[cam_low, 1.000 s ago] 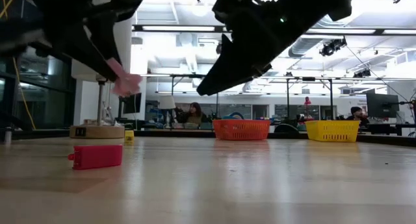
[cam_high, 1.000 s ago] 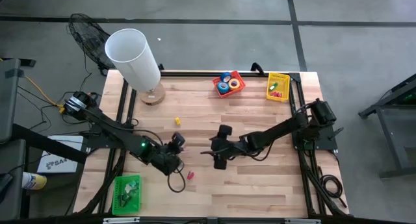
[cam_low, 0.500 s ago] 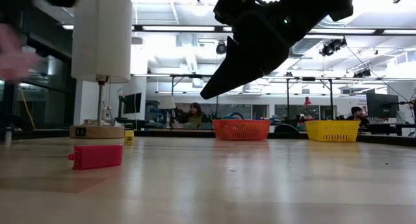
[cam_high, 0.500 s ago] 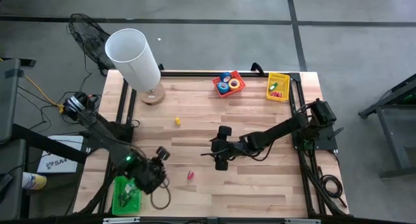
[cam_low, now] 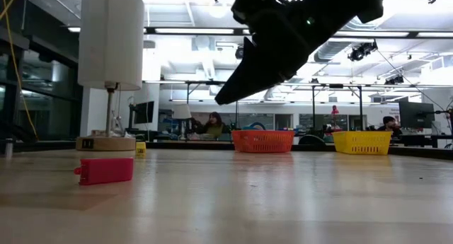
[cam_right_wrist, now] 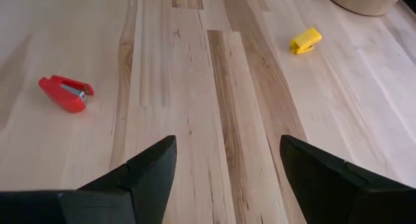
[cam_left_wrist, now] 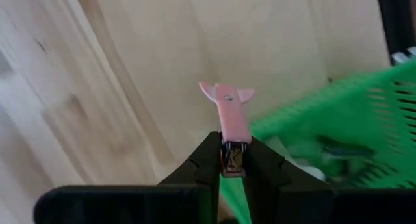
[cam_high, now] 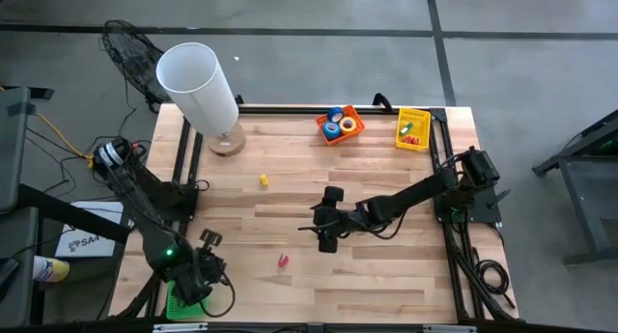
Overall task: Pick and place Stapler, Stapler remover, tape
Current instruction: Put the pink staple remover into the green bin
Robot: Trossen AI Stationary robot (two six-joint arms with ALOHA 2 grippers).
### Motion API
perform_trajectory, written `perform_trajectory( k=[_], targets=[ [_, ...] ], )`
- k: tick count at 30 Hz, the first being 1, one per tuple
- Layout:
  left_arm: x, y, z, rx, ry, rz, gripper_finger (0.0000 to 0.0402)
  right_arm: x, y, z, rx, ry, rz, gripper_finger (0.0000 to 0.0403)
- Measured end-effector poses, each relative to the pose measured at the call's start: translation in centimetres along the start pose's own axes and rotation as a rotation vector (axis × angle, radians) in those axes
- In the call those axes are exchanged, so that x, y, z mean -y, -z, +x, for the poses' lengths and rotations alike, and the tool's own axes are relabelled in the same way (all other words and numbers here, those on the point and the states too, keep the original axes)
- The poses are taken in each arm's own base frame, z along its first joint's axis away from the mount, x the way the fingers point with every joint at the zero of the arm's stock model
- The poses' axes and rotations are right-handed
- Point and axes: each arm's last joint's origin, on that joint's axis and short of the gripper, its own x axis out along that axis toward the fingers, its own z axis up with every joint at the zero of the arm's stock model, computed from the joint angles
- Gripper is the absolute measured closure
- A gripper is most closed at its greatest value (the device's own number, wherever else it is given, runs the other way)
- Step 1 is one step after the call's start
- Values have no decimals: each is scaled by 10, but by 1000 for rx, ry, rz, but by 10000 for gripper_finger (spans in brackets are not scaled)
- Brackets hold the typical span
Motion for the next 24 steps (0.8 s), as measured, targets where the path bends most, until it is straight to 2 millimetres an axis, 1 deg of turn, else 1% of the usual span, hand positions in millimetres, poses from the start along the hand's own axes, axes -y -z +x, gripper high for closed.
perform_trajectory(
  k=[3, 11, 14, 18, 21, 24],
  targets=[
    [3, 3, 0, -38, 44, -57, 362, 0, -1, 0, 6, 7, 3, 137],
    [3, 7, -1, -126, 98, -115, 362, 0, -1, 0, 10, 17, 4, 137],
    [3, 9, -7, -158, 84, -135, 362, 0, -1, 0, 10, 17, 4, 137],
    [4, 7, -20, -164, 81, -156, 362, 0, -1, 0, 10, 17, 4, 137],
    [3, 5, -28, -132, 31, -136, 362, 0, -1, 0, 9, 17, 4, 137],
    [1, 2, -30, -82, -6, -96, 362, 0, -1, 0, 9, 17, 4, 137]
  ],
)
